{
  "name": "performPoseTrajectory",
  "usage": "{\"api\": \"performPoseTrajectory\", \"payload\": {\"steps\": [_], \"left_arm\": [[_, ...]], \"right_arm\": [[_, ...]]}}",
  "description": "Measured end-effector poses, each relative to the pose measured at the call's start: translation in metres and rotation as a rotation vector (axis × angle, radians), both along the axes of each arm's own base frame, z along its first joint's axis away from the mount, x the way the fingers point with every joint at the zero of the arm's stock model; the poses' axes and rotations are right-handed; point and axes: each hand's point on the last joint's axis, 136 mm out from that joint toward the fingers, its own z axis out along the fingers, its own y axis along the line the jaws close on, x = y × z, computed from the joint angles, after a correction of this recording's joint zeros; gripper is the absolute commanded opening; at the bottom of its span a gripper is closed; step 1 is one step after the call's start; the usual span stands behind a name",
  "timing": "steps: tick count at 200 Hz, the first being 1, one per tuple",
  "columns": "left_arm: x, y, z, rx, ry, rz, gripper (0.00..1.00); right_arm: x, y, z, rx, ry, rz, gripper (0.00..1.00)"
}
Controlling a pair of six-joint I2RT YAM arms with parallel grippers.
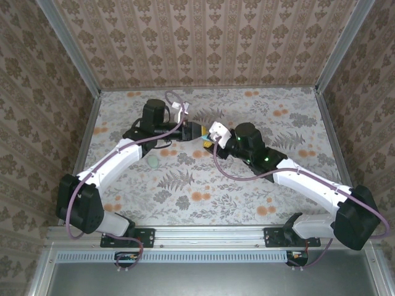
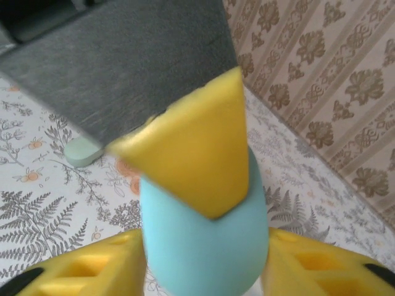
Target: Insert wireless bluetooth earbuds into charging case
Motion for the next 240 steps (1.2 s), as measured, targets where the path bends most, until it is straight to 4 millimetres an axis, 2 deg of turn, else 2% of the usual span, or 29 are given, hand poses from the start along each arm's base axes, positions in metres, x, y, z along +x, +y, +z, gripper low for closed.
{"api": "performPoseTrajectory", "payload": {"steps": [35,62,91,107,152,196,240], "left_arm": [[0.01,-0.001,0.008,-0.085,0.111,0.089,0.15],[0.011,-0.001,0.017,-0.154,0.186,0.12,0.15],[0.01,-0.001,0.035,-0.207,0.196,0.125,0.17],[0.006,-0.002,0.042,-0.222,0.19,0.119,0.17],[-0.004,-0.01,0.046,-0.232,0.203,0.08,0.18],[-0.004,-0.01,0.048,-0.239,0.203,0.078,0.18],[-0.004,-0.01,0.05,-0.244,0.204,0.078,0.18]], "right_arm": [[-0.009,-0.022,0.015,0.153,-0.009,0.043,0.6],[-0.01,-0.029,0.03,0.245,-0.018,0.09,0.62],[-0.011,-0.027,0.048,0.307,-0.06,0.135,0.63],[-0.01,-0.025,0.05,0.321,-0.06,0.153,0.63],[0.002,-0.018,0.051,0.326,-0.044,0.191,0.6],[0.002,-0.014,0.064,0.341,-0.067,0.246,0.52],[0.001,-0.012,0.062,0.34,-0.059,0.262,0.49]]}}
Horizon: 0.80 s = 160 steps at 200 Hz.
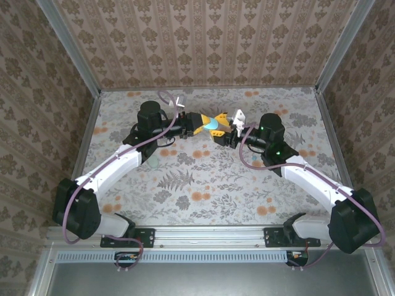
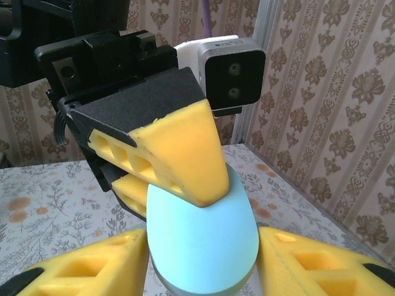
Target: Insert wireless bluetooth earbuds into charging case
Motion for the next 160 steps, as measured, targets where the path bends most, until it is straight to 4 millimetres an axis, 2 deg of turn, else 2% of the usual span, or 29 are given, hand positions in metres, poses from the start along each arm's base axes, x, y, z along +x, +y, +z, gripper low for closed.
{"api": "performPoseTrajectory", "payload": {"steps": [14,54,68,94,111,160], "left_arm": [[0.0,0.0,0.0,0.0,-0.001,0.0,0.18],[0.0,0.0,0.001,-0.002,0.001,-0.001,0.21],[0.0,0.0,0.001,-0.002,0.0,0.001,0.29],[0.0,0.0,0.001,0.005,-0.026,0.0,0.53],[-0.001,0.003,0.002,0.02,-0.051,0.009,0.62],[-0.008,0.014,0.029,0.061,-0.285,0.037,0.69]], "right_arm": [[0.001,0.0,-0.001,-0.001,0.003,0.002,0.48],[0.0,0.0,0.0,0.0,0.0,0.011,0.39],[0.0,0.0,0.0,0.0,0.002,0.013,0.37],[-0.001,0.0,0.0,-0.003,0.024,0.028,0.35],[-0.003,0.0,0.0,-0.001,0.063,0.042,0.35],[-0.007,-0.002,0.007,0.027,0.2,0.083,0.35]]}}
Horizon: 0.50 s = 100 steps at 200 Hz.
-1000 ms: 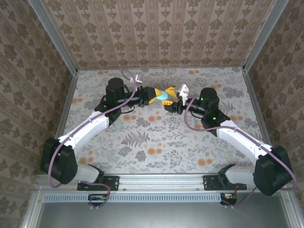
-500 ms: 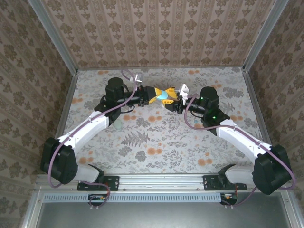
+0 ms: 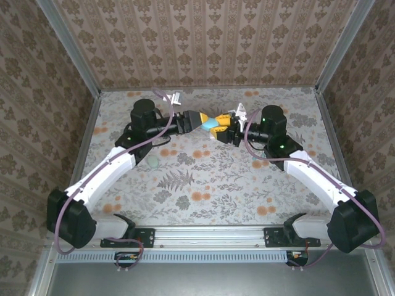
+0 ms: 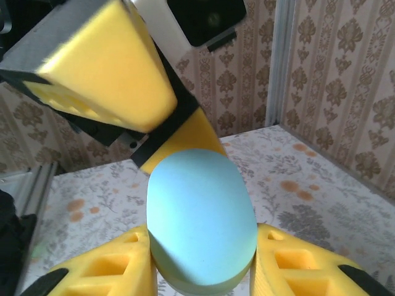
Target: Insert wireless bluetooth earbuds into charging case
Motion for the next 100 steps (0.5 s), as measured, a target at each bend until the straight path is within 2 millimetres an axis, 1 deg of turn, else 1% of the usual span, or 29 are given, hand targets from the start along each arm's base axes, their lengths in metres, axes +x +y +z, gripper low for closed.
{"api": "performPoseTrajectory", "payload": {"steps": [17,46,66,85,100], "left_arm": [[0.0,0.005,0.004,0.02,-0.092,0.005,0.71],[0.001,0.018,0.005,0.07,-0.278,0.024,0.73],[-0.008,0.025,0.002,0.105,-0.431,0.014,0.74],[-0.017,0.026,-0.001,0.122,-0.553,-0.026,0.73],[-0.021,0.024,-0.001,0.128,-0.624,-0.054,0.73]], "right_arm": [[-0.001,-0.002,-0.002,0.016,0.05,0.009,0.35],[-0.002,-0.006,-0.005,0.034,0.128,0.018,0.35],[-0.005,-0.006,-0.002,0.049,0.159,0.039,0.35],[-0.009,-0.005,0.001,0.064,0.18,0.064,0.35],[-0.013,-0.004,0.004,0.075,0.193,0.087,0.35]]}}
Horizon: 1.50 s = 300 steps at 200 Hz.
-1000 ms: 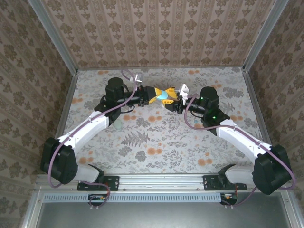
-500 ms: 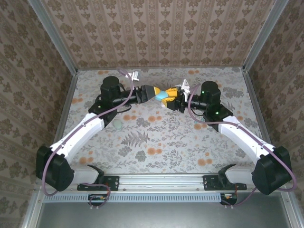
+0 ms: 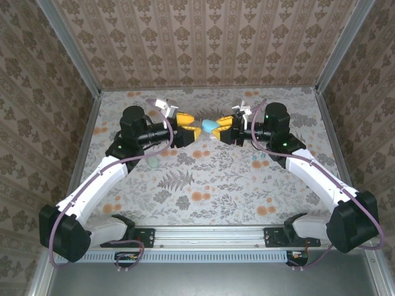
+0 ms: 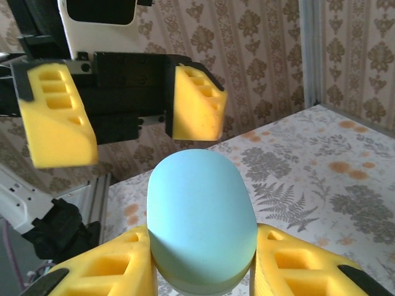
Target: Insert wireless bluetooth earbuds into charging case
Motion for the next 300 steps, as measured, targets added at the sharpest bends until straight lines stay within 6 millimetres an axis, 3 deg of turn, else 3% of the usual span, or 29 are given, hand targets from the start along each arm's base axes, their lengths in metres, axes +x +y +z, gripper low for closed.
{"api": "performPoseTrajectory", "payload": {"steps": [48,86,152,300], "left_arm": [[-0.017,-0.005,0.006,0.002,-0.167,-0.105,0.73],[-0.027,-0.012,-0.001,0.018,-0.23,-0.153,0.72],[-0.029,-0.021,-0.011,0.037,-0.223,-0.182,0.68],[-0.024,-0.033,-0.003,0.021,-0.197,-0.181,0.5]], "right_arm": [[-0.008,0.003,0.01,0.031,-0.009,0.05,0.36],[-0.01,0.004,0.014,0.041,-0.029,0.066,0.36],[-0.015,0.006,0.021,0.053,-0.065,0.089,0.36],[-0.019,0.007,0.027,0.054,-0.117,0.098,0.36]]}}
